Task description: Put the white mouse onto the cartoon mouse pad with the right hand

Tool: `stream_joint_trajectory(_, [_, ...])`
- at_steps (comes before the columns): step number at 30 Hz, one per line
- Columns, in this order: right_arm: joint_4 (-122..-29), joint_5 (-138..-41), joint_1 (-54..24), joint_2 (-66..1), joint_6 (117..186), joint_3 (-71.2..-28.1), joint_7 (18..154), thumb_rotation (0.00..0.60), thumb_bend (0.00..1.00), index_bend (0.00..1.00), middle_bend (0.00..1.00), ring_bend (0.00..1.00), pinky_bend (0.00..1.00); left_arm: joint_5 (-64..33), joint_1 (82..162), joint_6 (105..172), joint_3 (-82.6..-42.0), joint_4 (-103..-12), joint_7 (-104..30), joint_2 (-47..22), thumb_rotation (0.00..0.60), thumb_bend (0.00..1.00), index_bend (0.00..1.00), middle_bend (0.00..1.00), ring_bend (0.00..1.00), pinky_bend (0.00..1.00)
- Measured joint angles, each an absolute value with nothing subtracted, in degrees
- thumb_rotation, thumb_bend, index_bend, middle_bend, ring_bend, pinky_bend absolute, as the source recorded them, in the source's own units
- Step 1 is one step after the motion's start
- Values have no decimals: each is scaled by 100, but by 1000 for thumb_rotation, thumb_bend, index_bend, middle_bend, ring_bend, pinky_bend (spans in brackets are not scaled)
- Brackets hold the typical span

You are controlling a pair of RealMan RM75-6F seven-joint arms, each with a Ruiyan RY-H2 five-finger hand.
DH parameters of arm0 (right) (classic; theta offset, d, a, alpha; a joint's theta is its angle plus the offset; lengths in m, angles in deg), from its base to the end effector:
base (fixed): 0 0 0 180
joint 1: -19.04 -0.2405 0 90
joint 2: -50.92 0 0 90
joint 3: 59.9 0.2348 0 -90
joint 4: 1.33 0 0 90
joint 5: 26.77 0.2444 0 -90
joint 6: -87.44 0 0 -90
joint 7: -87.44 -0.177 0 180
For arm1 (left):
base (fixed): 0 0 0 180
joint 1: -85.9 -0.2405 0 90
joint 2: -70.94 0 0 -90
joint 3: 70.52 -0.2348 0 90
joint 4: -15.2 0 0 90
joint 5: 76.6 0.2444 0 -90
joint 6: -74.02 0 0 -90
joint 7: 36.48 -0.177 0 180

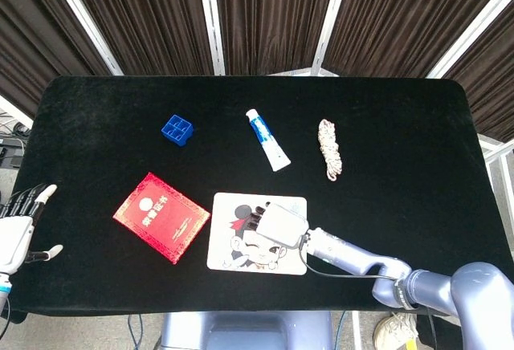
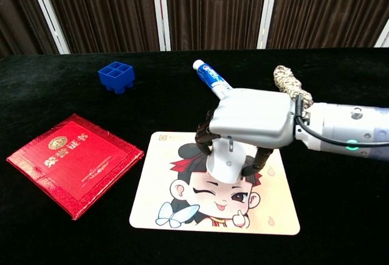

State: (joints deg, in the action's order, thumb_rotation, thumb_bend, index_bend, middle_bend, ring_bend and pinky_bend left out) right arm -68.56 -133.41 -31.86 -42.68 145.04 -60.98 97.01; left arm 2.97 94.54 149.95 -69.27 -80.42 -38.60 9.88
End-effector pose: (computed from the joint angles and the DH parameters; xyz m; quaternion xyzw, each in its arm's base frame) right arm -0.0862 -0.3232 -0.1114 0.8943 -0.0231 0.3714 0.2486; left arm -0.3158 0.2251 0.1058 -0.6143 -0.4364 -0.3244 0.5718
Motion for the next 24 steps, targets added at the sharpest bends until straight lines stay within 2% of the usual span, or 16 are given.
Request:
stream_joint_trajectory(7, [-6697, -13331, -3257, -4530, 14493, -6144, 9710, 600, 211, 650, 552, 404, 614, 302, 9433, 15012, -6932, -8048, -3821, 1009, 600, 0, 0, 0, 0, 0])
stream_joint_trajectory(11, [-6658, -13298, -3285, -4612, 14469, -6163, 9736, 600, 195, 650, 535, 387, 536, 303, 9425, 15013, -6933, -8047, -3792, 1017, 600, 0, 0, 0, 0, 0])
stream_joint_trajectory(14, [-6644, -13291, -3284, -4630, 14481, -6177, 9757, 600, 185, 625, 469, 320, 439, 303, 9422, 15013, -6934, -8048, -3779, 1021, 600, 0, 0, 0, 0, 0])
stream_joint_trajectory(21, [-6720, -13153, -3220, -4654, 14475, -6149, 9985, 600, 161, 435, 246, 90, 199, 302, 9419, 15013, -6930, -8060, -3783, 1027, 600, 0, 0, 0, 0, 0])
stream_joint_trajectory(24, [-6828, -13042, -3184, -4641, 14442, -6103, 10157, 600, 142, 390, 201, 40, 126, 297, 9415, 15022, -6926, -8065, -3793, 1023, 600, 0, 0, 0, 0, 0])
